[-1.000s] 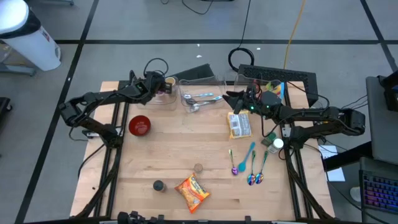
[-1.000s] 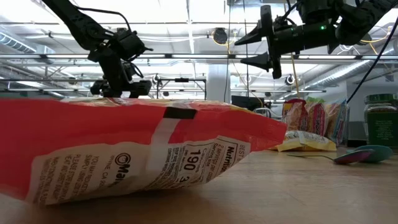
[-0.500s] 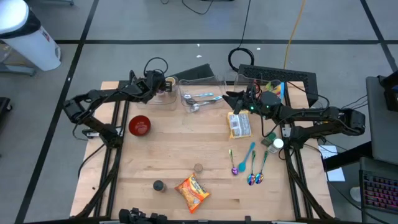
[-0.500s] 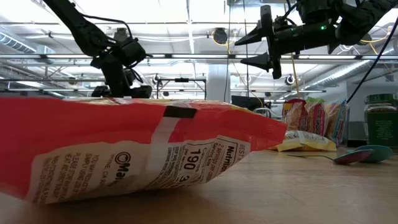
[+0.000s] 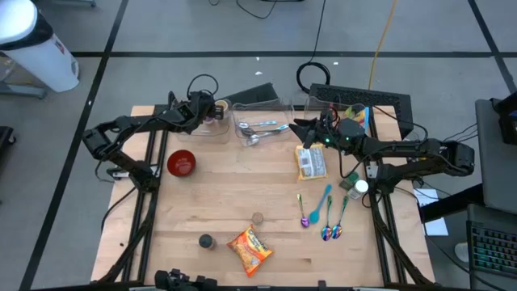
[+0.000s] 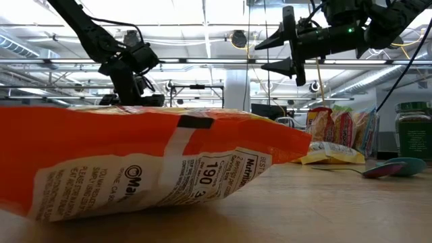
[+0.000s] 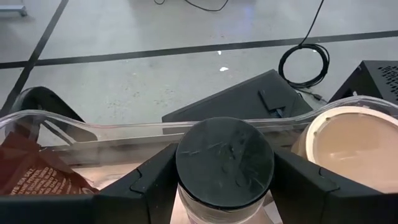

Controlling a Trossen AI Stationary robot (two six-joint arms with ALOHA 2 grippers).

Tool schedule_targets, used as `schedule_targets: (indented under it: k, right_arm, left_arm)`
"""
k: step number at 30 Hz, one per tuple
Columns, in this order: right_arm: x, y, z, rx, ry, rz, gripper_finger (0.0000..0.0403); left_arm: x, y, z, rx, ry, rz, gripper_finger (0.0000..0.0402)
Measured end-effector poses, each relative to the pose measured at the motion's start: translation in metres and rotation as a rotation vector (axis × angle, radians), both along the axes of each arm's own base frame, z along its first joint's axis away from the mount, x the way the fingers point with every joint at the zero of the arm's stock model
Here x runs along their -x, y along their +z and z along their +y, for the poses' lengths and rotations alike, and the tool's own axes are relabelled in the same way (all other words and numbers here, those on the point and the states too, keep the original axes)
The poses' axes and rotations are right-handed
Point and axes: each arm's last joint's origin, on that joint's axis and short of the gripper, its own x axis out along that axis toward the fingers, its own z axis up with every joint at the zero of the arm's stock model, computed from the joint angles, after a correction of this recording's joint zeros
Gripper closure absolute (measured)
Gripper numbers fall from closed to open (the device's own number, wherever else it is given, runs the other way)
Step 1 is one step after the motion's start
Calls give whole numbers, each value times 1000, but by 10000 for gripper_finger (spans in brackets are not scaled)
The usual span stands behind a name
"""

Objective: Pick & Place Food Item
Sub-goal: Put the violet seasoning bottle into the left transparent bin, then put the yellow noodle pack into the right transparent bin

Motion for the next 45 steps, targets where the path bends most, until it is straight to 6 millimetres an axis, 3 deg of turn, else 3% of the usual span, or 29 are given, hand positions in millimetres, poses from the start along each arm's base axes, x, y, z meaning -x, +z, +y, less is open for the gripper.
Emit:
schedule_targets:
  k: [9,25,37,45]
  right_arm:
    - [0,0,0,-3,2,-1,149]
    - [0,0,0,-5,3,-3,149]
    - [0,0,0,-3,3,-2,149]
    - [0,0,0,-26,3,-14,149]
  left_arm:
    - [-2,3,2,-29,-11,-21,159]
    - [-2,6,1,-29,-27,-38,165]
    - [5,44,-6,-178,-131,-34,165]
    - [21,88,-24,-298,-241,-117,165]
